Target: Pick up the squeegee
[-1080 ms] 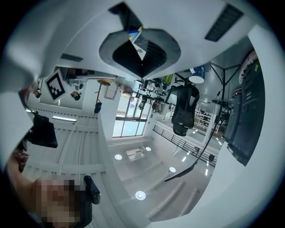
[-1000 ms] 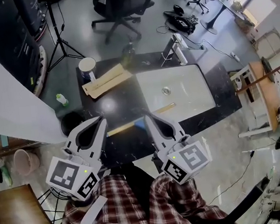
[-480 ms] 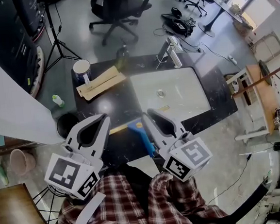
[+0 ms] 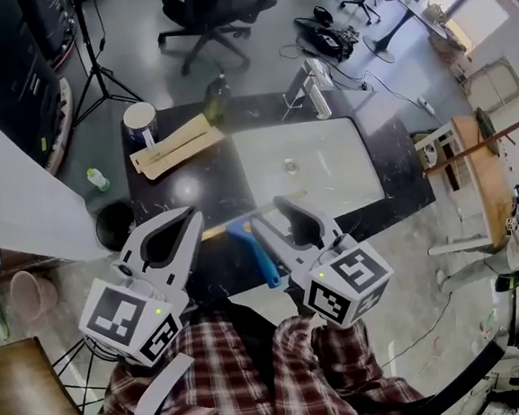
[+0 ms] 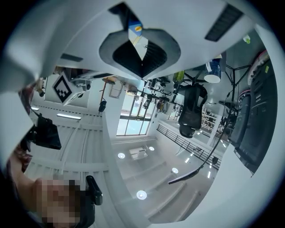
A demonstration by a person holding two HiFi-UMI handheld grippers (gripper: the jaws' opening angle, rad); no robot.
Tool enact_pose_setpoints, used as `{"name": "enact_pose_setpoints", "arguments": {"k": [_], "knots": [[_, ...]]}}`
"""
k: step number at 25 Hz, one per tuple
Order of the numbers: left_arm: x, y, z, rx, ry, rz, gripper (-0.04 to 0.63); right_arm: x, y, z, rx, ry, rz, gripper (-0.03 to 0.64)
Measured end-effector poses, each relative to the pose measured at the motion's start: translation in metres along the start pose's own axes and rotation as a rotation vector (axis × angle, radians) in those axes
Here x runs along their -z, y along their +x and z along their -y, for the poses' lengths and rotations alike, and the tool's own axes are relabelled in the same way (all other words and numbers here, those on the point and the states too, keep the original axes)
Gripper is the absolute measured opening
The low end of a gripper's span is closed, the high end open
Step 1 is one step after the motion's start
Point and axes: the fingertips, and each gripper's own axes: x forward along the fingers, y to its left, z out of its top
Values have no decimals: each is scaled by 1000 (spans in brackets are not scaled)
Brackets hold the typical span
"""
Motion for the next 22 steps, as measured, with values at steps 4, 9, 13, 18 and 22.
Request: {"name": "enact_pose_setpoints", "arguments": {"k": [4, 9, 13, 18, 22], "knots": [[6, 3, -1, 8, -26, 2, 9, 32, 0, 14, 30, 22, -179, 187], [17, 7, -3, 22, -72, 1, 9, 76, 5, 28, 53, 59, -345, 187], [25, 7, -7, 26, -100, -1, 9, 116, 13, 30, 50, 98, -466, 187], [32, 5, -13, 22, -124, -6, 9, 158, 20, 40, 74, 156, -564, 187], [38, 4, -20, 13, -139, -13, 9, 179, 30, 44, 84, 183, -618, 187]]}}
